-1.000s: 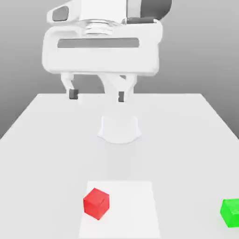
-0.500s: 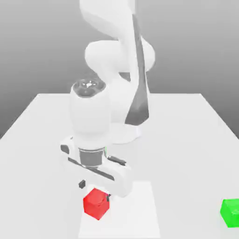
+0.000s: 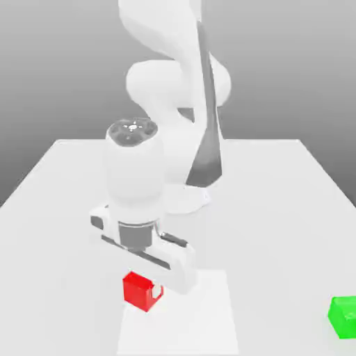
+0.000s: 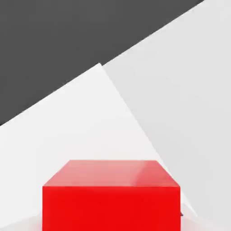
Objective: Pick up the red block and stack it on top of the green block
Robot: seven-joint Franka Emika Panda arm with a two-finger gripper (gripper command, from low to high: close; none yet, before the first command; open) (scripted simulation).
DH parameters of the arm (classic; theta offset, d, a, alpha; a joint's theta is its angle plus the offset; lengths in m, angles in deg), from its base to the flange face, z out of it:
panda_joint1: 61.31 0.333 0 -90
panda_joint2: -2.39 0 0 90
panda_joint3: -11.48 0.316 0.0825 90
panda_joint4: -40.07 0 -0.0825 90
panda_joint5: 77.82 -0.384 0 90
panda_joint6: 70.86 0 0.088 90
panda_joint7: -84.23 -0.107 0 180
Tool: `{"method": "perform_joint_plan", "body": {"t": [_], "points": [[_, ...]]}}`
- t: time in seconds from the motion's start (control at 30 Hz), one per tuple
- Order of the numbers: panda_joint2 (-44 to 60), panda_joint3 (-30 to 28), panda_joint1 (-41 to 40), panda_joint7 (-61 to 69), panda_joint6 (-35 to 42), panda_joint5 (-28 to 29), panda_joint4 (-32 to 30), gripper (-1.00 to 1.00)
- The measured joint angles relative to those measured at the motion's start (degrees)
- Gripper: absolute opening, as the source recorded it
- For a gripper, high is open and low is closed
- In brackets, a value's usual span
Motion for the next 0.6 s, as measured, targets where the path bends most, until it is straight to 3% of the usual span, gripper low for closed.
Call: {"method": "perform_joint_plan", "body": {"t": [0.3,0.43,0.47,0.6], "points": [[4.3,13.4,13.1,6.4,8.0,5.0,11.5,-1.0],[13.2,15.3,20.9,6.2,6.4,11.6,18.1,-1.0],[15.4,14.8,22.3,5.7,5.3,13.1,19.0,1.0],[15.4,14.8,22.3,5.7,5.3,13.1,19.0,1.0]]}}
